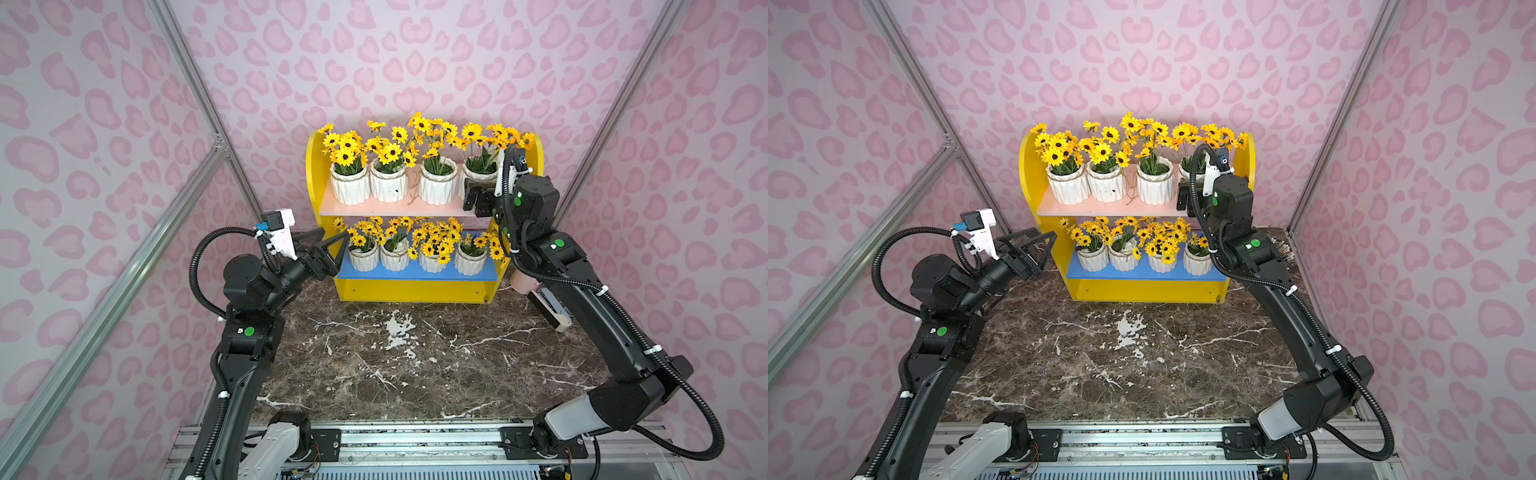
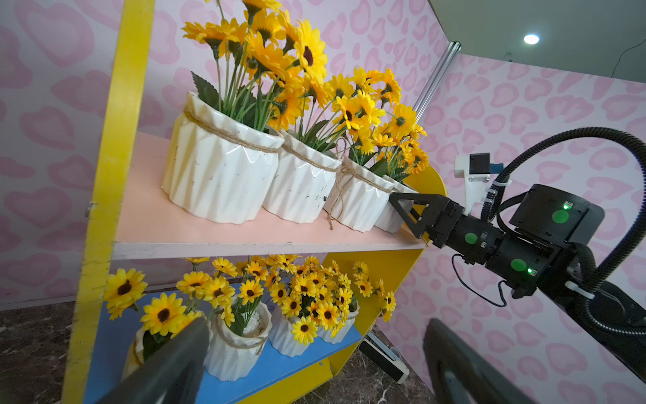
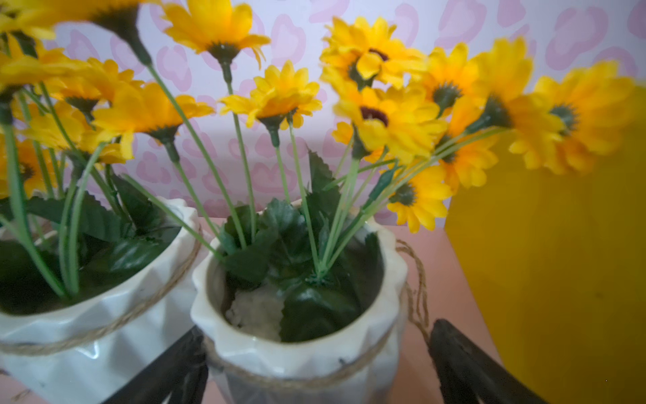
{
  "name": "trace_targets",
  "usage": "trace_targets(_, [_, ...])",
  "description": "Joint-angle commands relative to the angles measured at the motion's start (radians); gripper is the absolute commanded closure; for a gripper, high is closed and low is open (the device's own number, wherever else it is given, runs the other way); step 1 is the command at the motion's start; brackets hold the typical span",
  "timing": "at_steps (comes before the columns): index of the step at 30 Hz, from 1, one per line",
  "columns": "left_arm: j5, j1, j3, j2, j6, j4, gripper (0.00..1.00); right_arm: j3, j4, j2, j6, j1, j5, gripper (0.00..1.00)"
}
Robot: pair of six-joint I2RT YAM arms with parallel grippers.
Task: Take the sunflower pots off the shelves
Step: Pick up the sunflower pot from the shelf.
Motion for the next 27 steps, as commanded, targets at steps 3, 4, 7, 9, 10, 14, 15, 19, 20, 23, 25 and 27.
trace_targets(3, [-0.011, 0.000, 0.011, 0.002, 0.014, 0.023, 0.03, -0.003, 0.029, -0.016, -0.018, -0.006, 0.037, 0.01])
trace_targets(4, [-0.013, 0.000, 0.011, 0.002, 0.014, 0.023, 0.03, 0.000, 0.025, -0.016, -0.021, -0.007, 0.037, 0.01])
trace_targets(7, [-0.014, 0.000, 0.011, 0.003, 0.013, 0.021, 0.02, 0.008, 0.019, -0.015, -0.023, -0.013, 0.029, 0.01])
trace_targets(9, [-0.015, 0.000, 0.012, 0.003, 0.013, 0.021, 0.03, 0.013, 0.015, -0.014, -0.019, -0.019, -0.008, 0.01])
trace_targets(10, [-0.015, 0.000, 0.014, 0.004, 0.013, 0.021, 0.02, 0.020, 0.010, -0.011, -0.014, -0.023, -0.032, 0.01])
trace_targets(14, [-0.011, 0.000, 0.018, 0.006, 0.012, 0.022, 0.02, 0.043, -0.004, -0.001, -0.012, -0.028, -0.115, 0.01])
trace_targets(15, [-0.010, 0.000, 0.020, 0.004, 0.012, 0.022, 0.03, 0.045, -0.004, -0.002, -0.011, -0.029, -0.126, 0.01])
trace_targets(19, [-0.009, 0.000, 0.024, 0.004, 0.013, 0.023, 0.03, 0.062, -0.013, 0.011, -0.001, -0.035, -0.153, 0.01])
trace_targets(20, [-0.009, -0.001, 0.025, 0.004, 0.012, 0.023, 0.03, 0.071, -0.018, 0.017, 0.001, -0.036, -0.152, 0.01])
trace_targets(23, [-0.008, 0.000, 0.031, 0.004, 0.012, 0.023, 0.02, 0.083, -0.011, 0.031, 0.007, -0.040, -0.154, 0.01])
trace_targets(25, [-0.007, 0.000, 0.035, 0.004, 0.012, 0.021, 0.03, 0.103, -0.016, 0.044, 0.013, -0.041, -0.154, 0.01])
trace_targets(27, [-0.007, 0.001, 0.036, 0.003, 0.012, 0.020, 0.03, 0.122, -0.026, 0.056, 0.019, -0.041, -0.134, 0.01])
